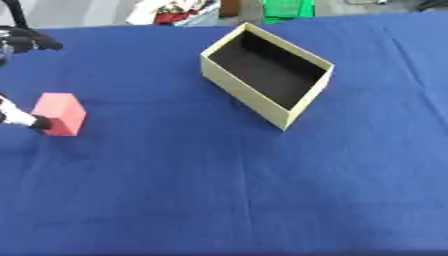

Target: Pick up objects on the table and place them in the box.

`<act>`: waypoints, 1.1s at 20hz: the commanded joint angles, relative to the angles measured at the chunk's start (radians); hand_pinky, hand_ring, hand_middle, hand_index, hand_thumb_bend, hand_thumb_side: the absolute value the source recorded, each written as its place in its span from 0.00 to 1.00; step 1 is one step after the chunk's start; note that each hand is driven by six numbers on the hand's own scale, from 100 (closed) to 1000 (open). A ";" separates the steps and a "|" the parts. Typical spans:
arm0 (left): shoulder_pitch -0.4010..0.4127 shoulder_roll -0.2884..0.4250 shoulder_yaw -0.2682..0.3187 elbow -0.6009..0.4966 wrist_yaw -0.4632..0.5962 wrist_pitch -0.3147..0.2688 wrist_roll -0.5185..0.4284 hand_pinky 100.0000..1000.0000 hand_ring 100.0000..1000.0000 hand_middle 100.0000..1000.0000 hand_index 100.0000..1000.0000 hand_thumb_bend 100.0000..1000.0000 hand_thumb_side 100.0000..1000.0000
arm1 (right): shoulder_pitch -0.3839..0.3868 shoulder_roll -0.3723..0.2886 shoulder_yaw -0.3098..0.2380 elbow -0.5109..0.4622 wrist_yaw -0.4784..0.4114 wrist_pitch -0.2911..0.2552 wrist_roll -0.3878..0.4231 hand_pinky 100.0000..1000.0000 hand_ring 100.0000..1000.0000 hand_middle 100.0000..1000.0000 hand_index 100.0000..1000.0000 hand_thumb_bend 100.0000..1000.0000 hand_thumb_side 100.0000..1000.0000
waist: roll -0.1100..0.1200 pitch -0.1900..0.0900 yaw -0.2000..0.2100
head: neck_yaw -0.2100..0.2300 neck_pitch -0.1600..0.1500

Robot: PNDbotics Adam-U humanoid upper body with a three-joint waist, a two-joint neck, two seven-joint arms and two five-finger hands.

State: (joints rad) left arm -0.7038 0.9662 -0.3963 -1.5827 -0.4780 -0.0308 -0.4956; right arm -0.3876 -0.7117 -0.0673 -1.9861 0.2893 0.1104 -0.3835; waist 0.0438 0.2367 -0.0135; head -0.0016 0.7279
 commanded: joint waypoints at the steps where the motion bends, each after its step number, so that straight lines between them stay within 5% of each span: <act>1: -0.030 0.010 0.033 0.026 0.000 0.011 -0.048 0.83 0.90 0.91 0.97 0.67 0.35 | -0.013 -0.035 -0.010 -0.014 0.000 -0.002 -0.001 0.79 0.76 0.76 0.82 0.00 0.94 | -0.002 -0.012 -0.001 | 0.004 -0.012; 8: -0.062 -0.022 0.074 0.108 -0.010 0.021 -0.155 0.87 0.93 0.92 0.96 0.67 0.35 | -0.012 -0.034 -0.012 -0.014 0.000 -0.001 -0.003 0.79 0.76 0.76 0.82 0.00 0.94 | -0.004 -0.003 -0.005 | 0.010 -0.022; 13: -0.099 -0.050 0.128 0.142 -0.029 0.033 -0.316 0.86 0.93 0.92 0.95 0.65 0.35 | -0.012 -0.033 -0.013 -0.014 -0.001 0.000 -0.004 0.79 0.76 0.76 0.82 0.00 0.94 | -0.004 0.006 -0.005 | 0.014 -0.029; 22: -0.106 -0.068 0.134 0.198 -0.045 0.018 -0.363 0.87 0.94 0.94 0.97 0.66 0.37 | -0.012 -0.033 -0.014 -0.014 -0.002 0.001 -0.006 0.79 0.76 0.76 0.82 0.00 0.95 | -0.004 0.022 -0.010 | 0.018 -0.033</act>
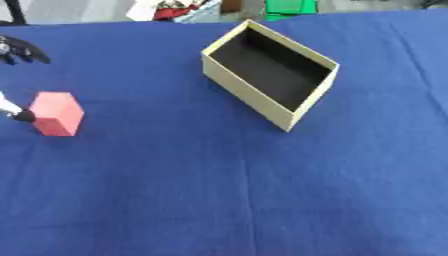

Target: Pick up objects on the table and place them in the box.

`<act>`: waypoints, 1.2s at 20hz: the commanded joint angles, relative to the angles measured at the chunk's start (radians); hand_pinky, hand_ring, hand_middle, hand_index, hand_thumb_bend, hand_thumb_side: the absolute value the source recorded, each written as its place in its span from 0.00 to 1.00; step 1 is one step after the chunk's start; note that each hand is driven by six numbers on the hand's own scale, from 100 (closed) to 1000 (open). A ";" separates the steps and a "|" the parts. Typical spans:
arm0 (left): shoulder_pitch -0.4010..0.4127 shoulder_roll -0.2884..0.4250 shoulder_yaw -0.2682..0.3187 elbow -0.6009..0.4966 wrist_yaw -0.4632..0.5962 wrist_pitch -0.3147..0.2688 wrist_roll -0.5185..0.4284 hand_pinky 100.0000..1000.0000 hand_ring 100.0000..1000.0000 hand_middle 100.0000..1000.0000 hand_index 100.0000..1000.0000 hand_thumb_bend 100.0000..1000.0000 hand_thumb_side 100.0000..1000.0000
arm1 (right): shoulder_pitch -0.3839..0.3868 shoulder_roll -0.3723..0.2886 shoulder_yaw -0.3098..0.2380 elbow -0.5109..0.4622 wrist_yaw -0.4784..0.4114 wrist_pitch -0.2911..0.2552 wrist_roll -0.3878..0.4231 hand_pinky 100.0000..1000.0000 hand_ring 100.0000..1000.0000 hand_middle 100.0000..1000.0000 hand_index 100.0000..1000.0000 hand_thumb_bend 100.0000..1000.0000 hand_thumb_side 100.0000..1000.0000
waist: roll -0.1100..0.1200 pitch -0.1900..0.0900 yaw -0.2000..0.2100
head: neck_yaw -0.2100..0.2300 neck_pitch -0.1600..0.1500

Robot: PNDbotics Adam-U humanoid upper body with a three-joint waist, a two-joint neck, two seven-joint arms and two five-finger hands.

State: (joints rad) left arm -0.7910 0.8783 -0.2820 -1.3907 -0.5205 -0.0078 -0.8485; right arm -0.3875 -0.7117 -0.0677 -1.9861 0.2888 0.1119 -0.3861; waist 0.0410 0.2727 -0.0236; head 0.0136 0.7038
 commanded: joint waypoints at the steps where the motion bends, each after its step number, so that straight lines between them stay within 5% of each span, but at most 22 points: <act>1: -0.019 0.019 0.020 0.009 -0.001 -0.007 -0.014 0.87 0.93 0.95 0.97 0.66 0.38 | -0.013 -0.032 -0.013 -0.014 -0.003 0.000 -0.003 0.79 0.76 0.76 0.82 0.00 0.95 | -0.001 -0.013 0.000 | 0.003 -0.009; 14: -0.029 -0.005 0.000 0.082 -0.123 -0.025 -0.008 0.89 0.93 0.95 0.97 0.78 0.36 | -0.015 -0.027 -0.013 -0.014 -0.002 0.000 0.000 0.80 0.76 0.76 0.82 0.00 0.95 | 0.000 -0.009 -0.007 | 0.009 -0.020; 24: -0.039 -0.036 -0.007 0.135 -0.157 -0.051 0.013 0.88 0.93 0.94 0.96 0.75 0.38 | -0.017 -0.026 -0.013 -0.013 -0.003 0.000 0.002 0.80 0.76 0.76 0.82 0.00 0.95 | 0.000 0.002 -0.012 | 0.011 -0.020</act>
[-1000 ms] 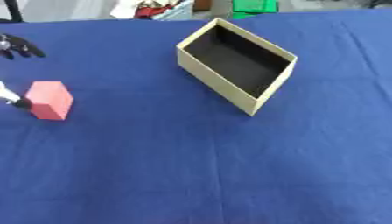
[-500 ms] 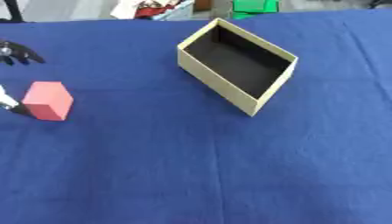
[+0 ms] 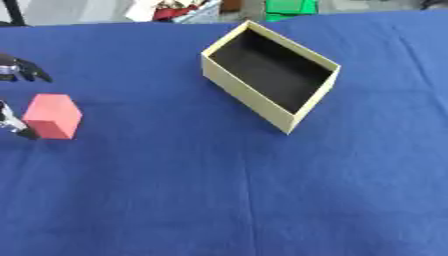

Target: Pick up objects on the table and place them in the box.

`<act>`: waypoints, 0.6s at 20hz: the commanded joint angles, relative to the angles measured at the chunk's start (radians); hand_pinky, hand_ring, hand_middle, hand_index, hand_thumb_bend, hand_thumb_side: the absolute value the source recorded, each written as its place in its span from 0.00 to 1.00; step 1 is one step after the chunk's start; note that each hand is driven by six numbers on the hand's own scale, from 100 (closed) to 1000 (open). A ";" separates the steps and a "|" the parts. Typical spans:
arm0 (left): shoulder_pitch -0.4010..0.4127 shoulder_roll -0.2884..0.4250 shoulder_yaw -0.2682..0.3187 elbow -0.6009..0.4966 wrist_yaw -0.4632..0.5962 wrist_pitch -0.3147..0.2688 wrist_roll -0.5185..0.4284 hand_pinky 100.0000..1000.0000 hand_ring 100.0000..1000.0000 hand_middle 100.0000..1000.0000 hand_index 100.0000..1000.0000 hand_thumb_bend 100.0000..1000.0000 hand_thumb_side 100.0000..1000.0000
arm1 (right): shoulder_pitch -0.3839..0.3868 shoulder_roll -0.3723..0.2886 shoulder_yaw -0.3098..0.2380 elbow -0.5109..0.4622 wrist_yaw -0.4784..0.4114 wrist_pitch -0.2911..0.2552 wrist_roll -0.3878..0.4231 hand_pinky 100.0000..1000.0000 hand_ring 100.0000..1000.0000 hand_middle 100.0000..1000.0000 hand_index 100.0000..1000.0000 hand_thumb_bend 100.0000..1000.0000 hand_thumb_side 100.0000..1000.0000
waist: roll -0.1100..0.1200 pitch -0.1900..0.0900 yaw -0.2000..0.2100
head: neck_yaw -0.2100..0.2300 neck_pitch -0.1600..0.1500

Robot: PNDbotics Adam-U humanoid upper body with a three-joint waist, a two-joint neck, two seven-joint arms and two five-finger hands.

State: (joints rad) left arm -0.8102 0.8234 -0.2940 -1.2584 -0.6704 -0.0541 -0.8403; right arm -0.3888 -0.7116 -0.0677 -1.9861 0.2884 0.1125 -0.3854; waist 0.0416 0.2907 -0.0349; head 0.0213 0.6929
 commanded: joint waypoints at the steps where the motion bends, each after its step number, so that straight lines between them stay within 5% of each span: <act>1: -0.021 0.016 0.004 0.005 -0.008 -0.007 0.006 0.88 0.93 0.94 0.96 0.73 0.38 | -0.016 -0.026 -0.013 -0.013 -0.002 -0.001 0.001 0.80 0.76 0.76 0.82 0.00 0.95 | -0.001 -0.015 -0.001 | 0.004 -0.009; 12: -0.037 -0.010 0.000 0.048 -0.056 -0.037 0.022 0.88 0.92 0.92 0.94 0.74 0.36 | -0.020 -0.024 -0.012 -0.012 -0.003 -0.002 0.003 0.80 0.76 0.76 0.82 0.00 0.95 | -0.002 -0.005 -0.007 | 0.009 -0.016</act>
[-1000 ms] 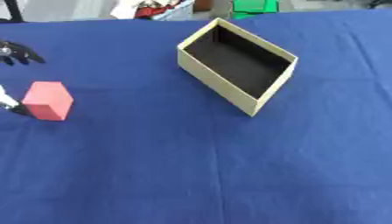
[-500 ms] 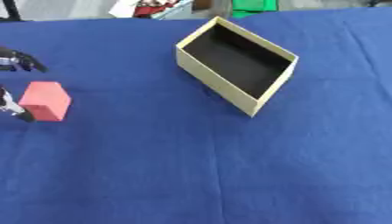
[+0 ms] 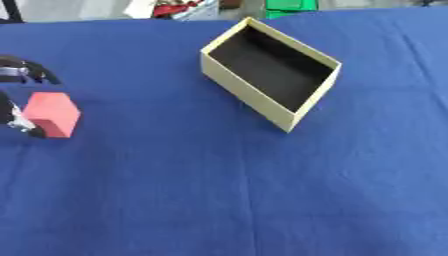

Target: Pick up objects on the table and place them in the box.

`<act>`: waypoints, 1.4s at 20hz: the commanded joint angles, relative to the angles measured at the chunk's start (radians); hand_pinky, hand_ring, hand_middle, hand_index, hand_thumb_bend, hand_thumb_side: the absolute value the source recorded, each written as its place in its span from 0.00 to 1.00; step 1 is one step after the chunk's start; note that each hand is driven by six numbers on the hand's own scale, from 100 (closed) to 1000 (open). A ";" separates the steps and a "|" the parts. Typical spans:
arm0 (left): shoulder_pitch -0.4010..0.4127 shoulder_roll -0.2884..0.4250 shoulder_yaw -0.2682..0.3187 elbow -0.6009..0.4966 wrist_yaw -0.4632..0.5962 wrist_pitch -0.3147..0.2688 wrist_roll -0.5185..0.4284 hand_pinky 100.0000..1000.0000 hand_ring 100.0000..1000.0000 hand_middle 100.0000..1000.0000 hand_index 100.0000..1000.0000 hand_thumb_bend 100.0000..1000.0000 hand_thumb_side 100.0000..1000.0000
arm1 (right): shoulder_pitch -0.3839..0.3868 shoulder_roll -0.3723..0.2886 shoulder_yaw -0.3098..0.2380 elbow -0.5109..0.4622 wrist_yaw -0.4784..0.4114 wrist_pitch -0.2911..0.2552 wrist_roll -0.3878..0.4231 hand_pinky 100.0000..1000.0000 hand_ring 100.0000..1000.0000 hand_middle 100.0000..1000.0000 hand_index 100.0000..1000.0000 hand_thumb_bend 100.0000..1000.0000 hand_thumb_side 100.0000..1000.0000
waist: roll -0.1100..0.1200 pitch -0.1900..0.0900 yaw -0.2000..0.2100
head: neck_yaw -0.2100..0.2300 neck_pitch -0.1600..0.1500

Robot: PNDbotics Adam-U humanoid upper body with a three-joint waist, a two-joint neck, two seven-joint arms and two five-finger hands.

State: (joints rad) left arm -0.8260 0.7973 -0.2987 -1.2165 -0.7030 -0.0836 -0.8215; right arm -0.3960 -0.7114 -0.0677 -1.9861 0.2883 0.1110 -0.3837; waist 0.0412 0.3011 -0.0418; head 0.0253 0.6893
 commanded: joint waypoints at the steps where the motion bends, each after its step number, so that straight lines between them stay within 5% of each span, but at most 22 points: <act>1: -0.021 0.014 0.006 0.013 -0.032 -0.009 0.006 0.88 0.92 0.91 0.94 0.73 0.36 | -0.013 -0.024 -0.012 -0.013 -0.003 -0.001 0.001 0.80 0.76 0.76 0.82 0.00 0.95 | -0.002 -0.015 -0.001 | 0.005 -0.013; 19: -0.020 -0.005 0.008 0.039 0.015 0.010 0.085 0.75 0.74 0.66 0.78 0.48 0.21 | -0.012 -0.019 -0.016 -0.008 -0.004 -0.001 -0.004 0.80 0.76 0.76 0.82 0.00 0.94 | -0.005 -0.011 -0.002 | 0.008 -0.018; 25: -0.021 0.001 0.009 0.033 0.005 0.031 0.086 0.72 0.69 0.62 0.72 0.40 0.01 | -0.009 -0.019 -0.017 -0.007 -0.004 -0.002 -0.007 0.80 0.76 0.76 0.82 0.00 0.94 | -0.006 -0.014 -0.001 | 0.004 -0.015; 28: -0.028 0.003 0.015 0.023 -0.001 0.034 0.074 0.72 0.68 0.61 0.71 0.36 0.00 | -0.007 -0.019 -0.017 -0.006 -0.004 -0.003 -0.007 0.80 0.76 0.76 0.82 0.00 0.94 | -0.005 -0.017 0.002 | 0.001 -0.012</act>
State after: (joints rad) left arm -0.8308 0.7718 -0.2976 -1.1738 -0.6985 -0.0533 -0.7436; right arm -0.3955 -0.7095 -0.0732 -1.9844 0.2878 0.1083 -0.3875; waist 0.0377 0.3076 -0.0405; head 0.0284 0.6815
